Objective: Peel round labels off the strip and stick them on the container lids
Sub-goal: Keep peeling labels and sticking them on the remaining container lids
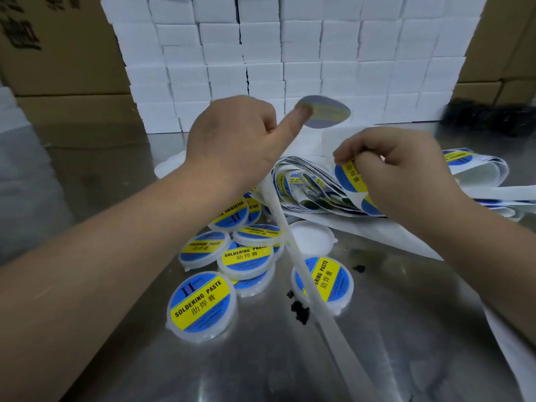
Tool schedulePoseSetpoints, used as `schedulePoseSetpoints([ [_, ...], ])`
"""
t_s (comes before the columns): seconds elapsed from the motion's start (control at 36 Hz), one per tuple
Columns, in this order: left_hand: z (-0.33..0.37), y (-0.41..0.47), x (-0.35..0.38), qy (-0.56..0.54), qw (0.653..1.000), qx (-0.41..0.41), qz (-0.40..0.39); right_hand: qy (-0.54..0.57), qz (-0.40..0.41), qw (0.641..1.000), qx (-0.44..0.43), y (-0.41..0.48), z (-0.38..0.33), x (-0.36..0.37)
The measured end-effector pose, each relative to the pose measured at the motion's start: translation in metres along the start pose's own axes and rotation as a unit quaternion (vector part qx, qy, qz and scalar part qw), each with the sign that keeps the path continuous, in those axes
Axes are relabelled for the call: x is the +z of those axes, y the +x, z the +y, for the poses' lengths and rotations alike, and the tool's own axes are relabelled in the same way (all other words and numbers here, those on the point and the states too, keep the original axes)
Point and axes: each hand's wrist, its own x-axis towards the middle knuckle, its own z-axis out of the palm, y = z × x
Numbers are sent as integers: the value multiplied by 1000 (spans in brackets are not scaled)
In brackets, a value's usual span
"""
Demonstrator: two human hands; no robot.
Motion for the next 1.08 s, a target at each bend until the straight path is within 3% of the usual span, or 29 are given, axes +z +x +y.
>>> schedulePoseSetpoints([
  [0.17, -3, 0, 2, 25, 999, 41, 9, 96, -4, 994, 52, -1, -3, -3],
  [0.53, -4, 3, 1, 60, 996, 51, -36, 78, 49, 991, 93, 2, -1, 3],
  [0.97, -16, 12, 8, 89, 994, -42, -50, 46, 54, 995, 68, 2, 0, 5],
  [1.08, -21, 15, 4, 52, 993, -107, -22, 69, 73, 993, 69, 4, -1, 1],
])
